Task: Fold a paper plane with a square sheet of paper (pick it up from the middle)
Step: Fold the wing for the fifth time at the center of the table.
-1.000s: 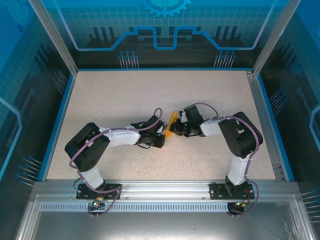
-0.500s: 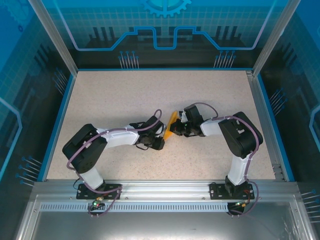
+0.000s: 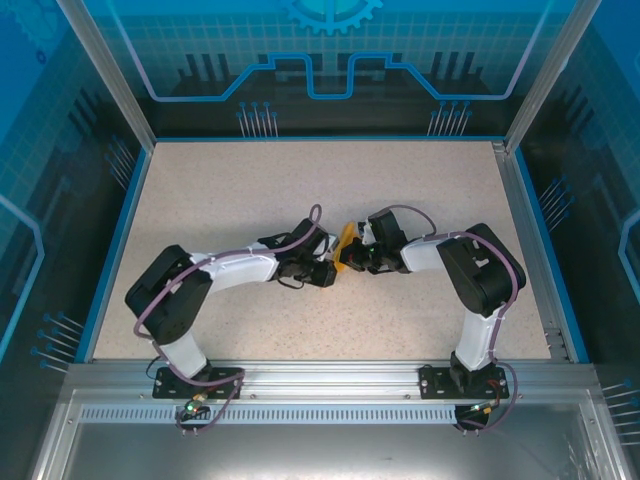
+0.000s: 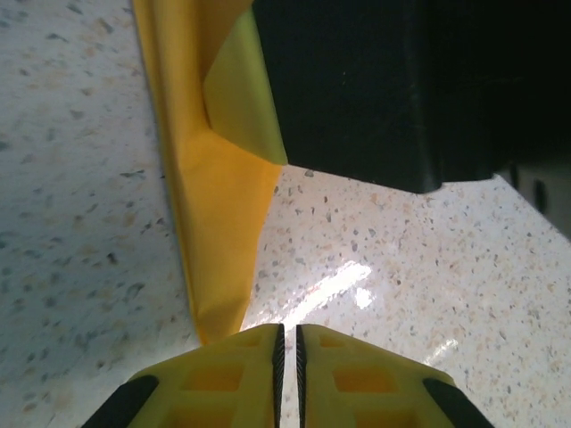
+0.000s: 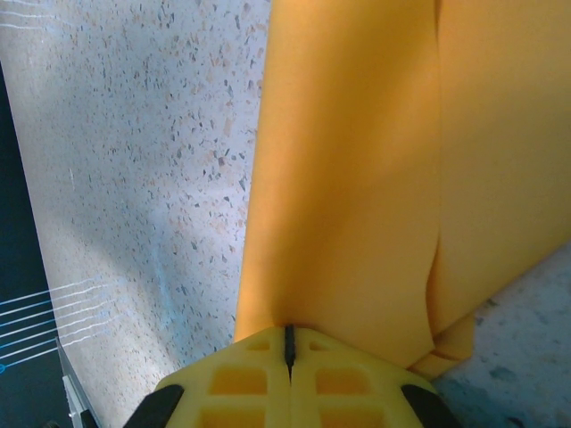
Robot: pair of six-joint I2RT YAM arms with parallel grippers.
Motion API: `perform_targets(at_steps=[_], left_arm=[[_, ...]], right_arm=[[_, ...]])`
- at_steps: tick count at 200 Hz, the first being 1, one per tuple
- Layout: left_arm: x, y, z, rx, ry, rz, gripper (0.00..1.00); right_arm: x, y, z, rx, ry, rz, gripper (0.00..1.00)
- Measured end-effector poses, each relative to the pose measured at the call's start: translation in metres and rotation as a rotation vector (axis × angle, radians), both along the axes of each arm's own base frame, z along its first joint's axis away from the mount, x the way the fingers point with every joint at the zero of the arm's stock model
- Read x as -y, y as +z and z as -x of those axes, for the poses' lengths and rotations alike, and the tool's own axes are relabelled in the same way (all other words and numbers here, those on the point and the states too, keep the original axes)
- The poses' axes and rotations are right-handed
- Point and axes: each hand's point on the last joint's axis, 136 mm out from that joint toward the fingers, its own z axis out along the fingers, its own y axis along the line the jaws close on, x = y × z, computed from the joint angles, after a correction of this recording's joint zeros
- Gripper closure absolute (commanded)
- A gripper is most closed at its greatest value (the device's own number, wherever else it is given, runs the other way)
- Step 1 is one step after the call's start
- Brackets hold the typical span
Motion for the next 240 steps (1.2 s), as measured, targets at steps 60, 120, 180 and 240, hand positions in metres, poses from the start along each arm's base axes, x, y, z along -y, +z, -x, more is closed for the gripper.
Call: perform_targets(at_steps=[60,120,180,240], left_arm=[[-0.002,-0.025,-0.002,-0.05,0.005,-0.014,0.86],[-0.005,-0.03,-0.003,-0.034,0.001,0.063,0.9],[-0.006,-0.03,-0.002,-0.014,-0.014,0.136,0.98],[-0.005,-0.03,-0.002,-0.012,-0.025,0.155,1.0]], right_arm=[[0.002,0.0,0.0,-0.007,-0.001,-0.007,0.98],[0.006,0.001,0.0,-0.025,0.0,-0.017,0.94],[-0.001,0.031,0.004,0.008,-0.02,-0.068,0.94],[-0.024,0.034,0.01,0.009,-0.039,-0.119,0.96]])
